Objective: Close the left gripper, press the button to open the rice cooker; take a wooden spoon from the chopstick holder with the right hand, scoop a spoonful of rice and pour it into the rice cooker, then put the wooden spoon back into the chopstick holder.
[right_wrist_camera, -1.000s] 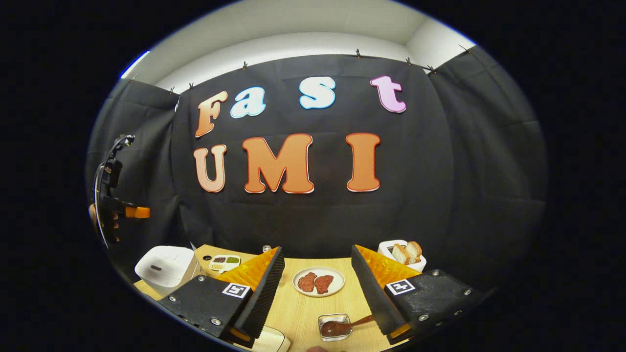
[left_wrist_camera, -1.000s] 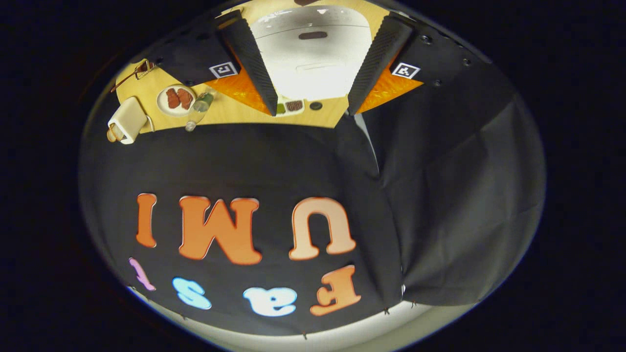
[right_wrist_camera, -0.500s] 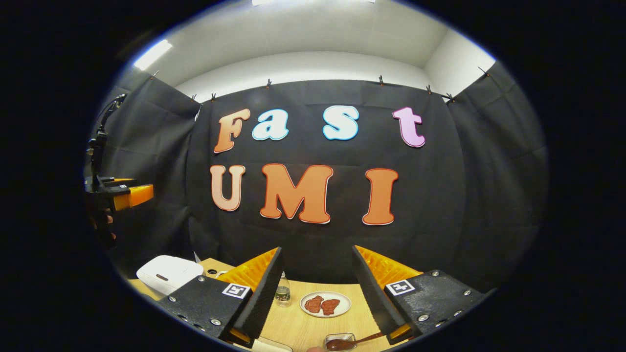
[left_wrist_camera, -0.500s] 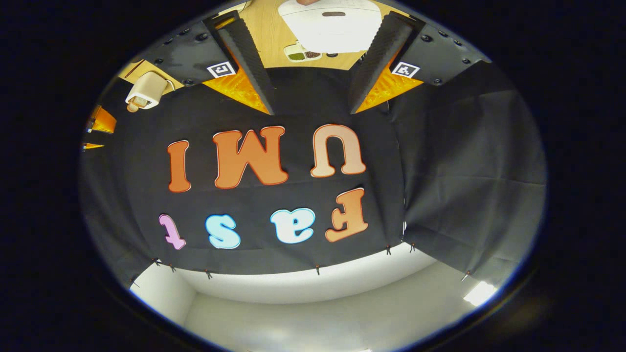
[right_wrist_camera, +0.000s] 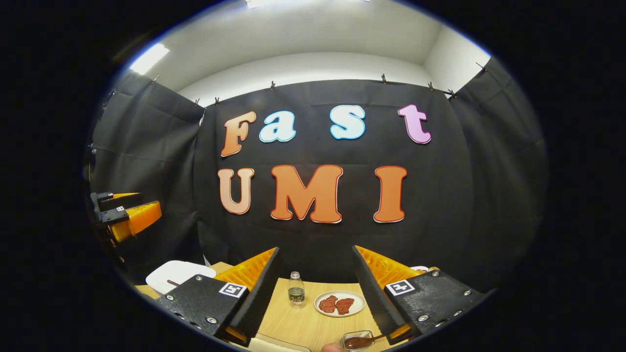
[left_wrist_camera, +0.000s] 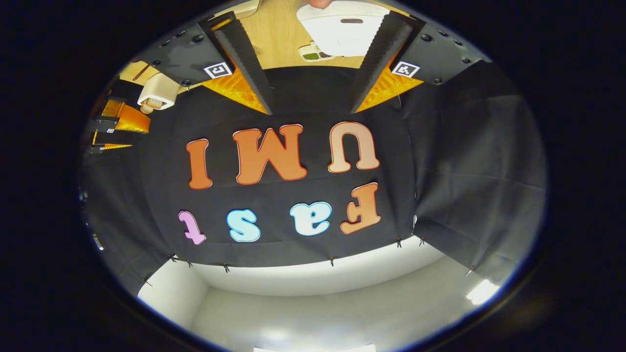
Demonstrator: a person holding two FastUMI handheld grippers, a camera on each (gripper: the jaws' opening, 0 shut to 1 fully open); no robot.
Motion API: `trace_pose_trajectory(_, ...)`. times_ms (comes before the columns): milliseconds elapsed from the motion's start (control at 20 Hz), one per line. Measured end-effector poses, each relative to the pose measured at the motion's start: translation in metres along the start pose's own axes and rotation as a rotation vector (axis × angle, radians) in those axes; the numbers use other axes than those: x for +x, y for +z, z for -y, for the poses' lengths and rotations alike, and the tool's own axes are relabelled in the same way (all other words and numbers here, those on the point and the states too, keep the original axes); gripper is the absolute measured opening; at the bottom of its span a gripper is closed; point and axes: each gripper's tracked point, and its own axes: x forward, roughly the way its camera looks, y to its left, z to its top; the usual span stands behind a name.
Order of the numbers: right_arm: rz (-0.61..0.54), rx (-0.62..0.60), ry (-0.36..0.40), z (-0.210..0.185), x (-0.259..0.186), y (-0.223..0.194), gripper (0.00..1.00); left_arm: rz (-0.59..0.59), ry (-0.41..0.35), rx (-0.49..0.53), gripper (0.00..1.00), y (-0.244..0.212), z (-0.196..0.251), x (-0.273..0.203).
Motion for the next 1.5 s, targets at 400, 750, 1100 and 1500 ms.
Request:
trace_pose_trajectory(400, 0.022, -0.009, -0.001, -0.002, -0.002, 0.004, 0.88, 0.007, 0.005, -0.011, 1.00, -0.009, -0.002, -0.004)
trace_pose_trajectory(750, 0.029, -0.005, 0.008, -0.008, 0.001, 0.006, 0.88, 0.017, 0.002, -0.041, 1.00, -0.005, -0.007, -0.006)
trace_pose_trajectory(1100, 0.021, -0.009, 0.023, -0.018, 0.005, 0.004, 0.88, 0.004, -0.022, -0.061, 1.00, -0.010, -0.001, -0.007)
trace_pose_trajectory(1500, 0.021, -0.015, 0.024, -0.020, 0.003, 0.004, 0.88, -0.011, -0.037, -0.053, 1.00, -0.015, 0.003, -0.006)
